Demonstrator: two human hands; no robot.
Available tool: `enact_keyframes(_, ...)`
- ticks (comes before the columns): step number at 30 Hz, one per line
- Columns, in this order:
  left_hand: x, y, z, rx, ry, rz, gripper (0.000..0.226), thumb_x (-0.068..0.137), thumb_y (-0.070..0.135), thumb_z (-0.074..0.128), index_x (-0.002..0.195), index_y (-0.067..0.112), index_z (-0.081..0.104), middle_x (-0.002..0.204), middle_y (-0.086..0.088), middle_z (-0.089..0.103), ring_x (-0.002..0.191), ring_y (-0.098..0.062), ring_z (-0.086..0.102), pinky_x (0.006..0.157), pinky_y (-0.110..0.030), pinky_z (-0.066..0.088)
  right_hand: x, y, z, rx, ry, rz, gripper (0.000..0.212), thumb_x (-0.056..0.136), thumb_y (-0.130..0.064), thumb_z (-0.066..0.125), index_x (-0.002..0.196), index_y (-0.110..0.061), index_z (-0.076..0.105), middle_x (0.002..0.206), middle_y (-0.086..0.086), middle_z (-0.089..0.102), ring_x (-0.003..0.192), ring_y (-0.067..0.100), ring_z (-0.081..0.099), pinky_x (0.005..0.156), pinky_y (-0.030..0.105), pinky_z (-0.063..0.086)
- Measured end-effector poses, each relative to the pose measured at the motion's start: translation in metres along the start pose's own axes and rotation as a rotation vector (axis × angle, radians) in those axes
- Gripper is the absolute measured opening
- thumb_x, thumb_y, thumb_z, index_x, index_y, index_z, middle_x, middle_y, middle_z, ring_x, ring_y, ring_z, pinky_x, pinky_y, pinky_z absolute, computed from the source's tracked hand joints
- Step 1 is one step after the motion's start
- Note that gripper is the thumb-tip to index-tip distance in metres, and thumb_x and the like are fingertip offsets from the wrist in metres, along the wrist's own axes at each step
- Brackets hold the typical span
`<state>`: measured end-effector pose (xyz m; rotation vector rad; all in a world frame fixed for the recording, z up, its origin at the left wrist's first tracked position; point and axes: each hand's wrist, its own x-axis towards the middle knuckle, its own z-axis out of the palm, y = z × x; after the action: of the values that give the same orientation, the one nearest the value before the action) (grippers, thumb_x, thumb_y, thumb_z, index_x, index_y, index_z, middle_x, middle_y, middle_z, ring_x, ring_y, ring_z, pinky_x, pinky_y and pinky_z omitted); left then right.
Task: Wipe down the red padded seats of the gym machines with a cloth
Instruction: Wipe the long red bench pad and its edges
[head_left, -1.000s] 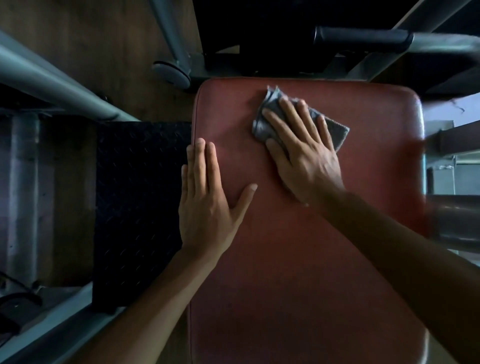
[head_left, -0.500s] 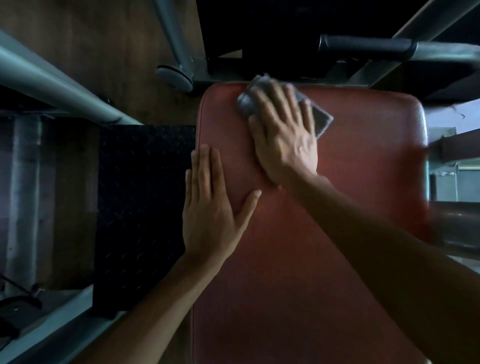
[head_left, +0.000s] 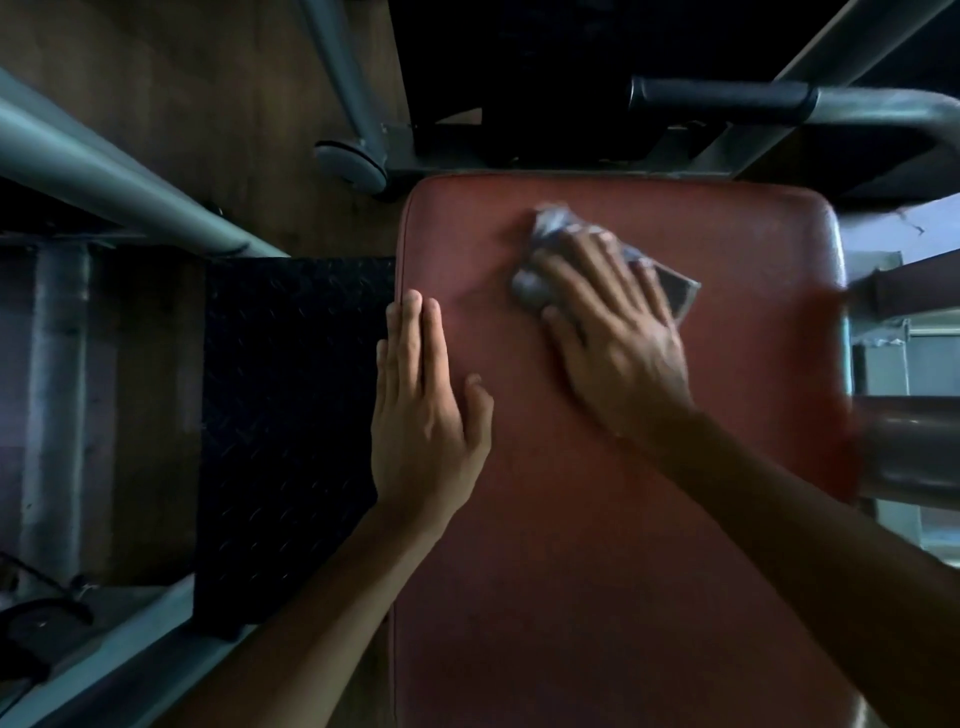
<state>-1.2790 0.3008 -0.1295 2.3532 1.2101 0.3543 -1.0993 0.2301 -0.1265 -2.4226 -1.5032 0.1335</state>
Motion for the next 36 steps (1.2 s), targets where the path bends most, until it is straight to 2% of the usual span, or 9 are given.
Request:
enact_keyframes(2,0.0,0.001,0.0,0.01,-0.004,-0.008,0.068,0.095,0.028,0.037,0.156,0.003,0.022,0.166,-0.012,0.015,0.155,-0.024,0.009,0.125,-0.044,0.018,0.005,-0.011,0.003,0.053,0.046,0.351,0.049,0.105,-0.044,0.031,0.152,-0.031,0.036,0.163,-0.003,0.025,0.152,0.017,0.015,0.124,0.045,0.011)
enact_keyframes(3,0.0,0.002,0.0,0.002,-0.01,-0.006,0.068,0.095,0.028,0.036,0.157,0.003,0.021,0.166,-0.011,0.014,0.155,-0.024,0.009,0.125,-0.044,0.017,0.004,-0.025,0.005,0.064,0.033,0.399,0.05,0.105,-0.044,0.03,0.153,-0.031,0.033,0.164,-0.002,0.023,0.153,0.018,0.012,0.124,0.045,0.008)
enact_keyframes(6,0.0,-0.001,0.0,-0.015,-0.006,0.006,0.067,0.093,0.022,0.034,0.156,0.002,0.021,0.166,-0.013,0.015,0.155,-0.024,0.009,0.125,-0.043,0.016,-0.029,-0.048,0.008,0.03,-0.087,-0.006,0.05,0.106,-0.041,0.031,0.154,-0.028,0.032,0.164,0.0,0.021,0.153,0.02,0.011,0.124,0.043,0.007)
enact_keyframes(8,-0.001,0.0,0.0,-0.011,0.0,0.011,0.066,0.093,0.018,0.033,0.156,0.002,0.022,0.166,-0.013,0.015,0.155,-0.025,0.01,0.125,-0.044,0.017,-0.031,-0.028,0.004,0.02,-0.095,-0.106,0.049,0.106,-0.042,0.033,0.153,-0.028,0.034,0.163,-0.001,0.024,0.153,0.018,0.013,0.124,0.043,0.01)
enact_keyframes(12,-0.001,-0.001,0.0,0.005,-0.008,0.021,0.067,0.092,0.017,0.032,0.157,0.002,0.02,0.166,-0.012,0.013,0.155,-0.025,0.008,0.125,-0.044,0.016,-0.005,-0.042,0.011,0.068,0.034,0.381,0.05,0.105,-0.042,0.03,0.153,-0.031,0.033,0.164,-0.002,0.023,0.153,0.017,0.012,0.124,0.044,0.01)
enact_keyframes(16,-0.001,-0.001,0.001,0.037,-0.021,0.032,0.066,0.093,0.02,0.029,0.156,0.001,0.019,0.166,-0.014,0.014,0.154,-0.027,0.009,0.125,-0.046,0.016,-0.058,-0.046,0.008,0.053,-0.088,0.062,0.049,0.106,-0.041,0.032,0.154,-0.031,0.03,0.164,-0.003,0.02,0.153,0.017,0.009,0.124,0.041,0.007)
enact_keyframes(21,-0.007,0.008,0.0,0.241,-0.082,0.12,0.062,0.102,0.029,0.029,0.157,0.003,0.018,0.166,-0.015,0.011,0.154,-0.03,0.007,0.125,-0.051,0.009,-0.101,0.0,-0.009,0.097,-0.001,0.556,0.051,0.106,-0.042,0.031,0.155,-0.035,0.024,0.166,-0.006,0.014,0.153,0.011,0.003,0.124,0.044,0.009)
enact_keyframes(25,-0.03,0.031,0.009,0.369,-0.165,0.341,0.062,0.105,0.037,0.032,0.156,0.004,0.024,0.164,-0.015,0.021,0.154,-0.029,0.013,0.124,-0.053,0.013,-0.144,0.001,-0.016,0.076,-0.054,0.484,0.052,0.105,-0.044,0.026,0.156,-0.034,0.023,0.166,-0.007,0.012,0.153,0.011,0.001,0.124,0.042,0.003)
enact_keyframes(36,-0.071,0.098,0.052,0.388,-0.282,0.574,0.064,0.105,0.045,0.029,0.156,0.005,0.025,0.164,-0.014,0.022,0.154,-0.028,0.014,0.124,-0.053,0.011,-0.233,0.019,-0.04,0.131,-0.062,0.764,0.052,0.107,-0.045,0.025,0.157,-0.035,0.017,0.166,-0.009,0.001,0.152,0.008,-0.009,0.124,0.039,-0.005)
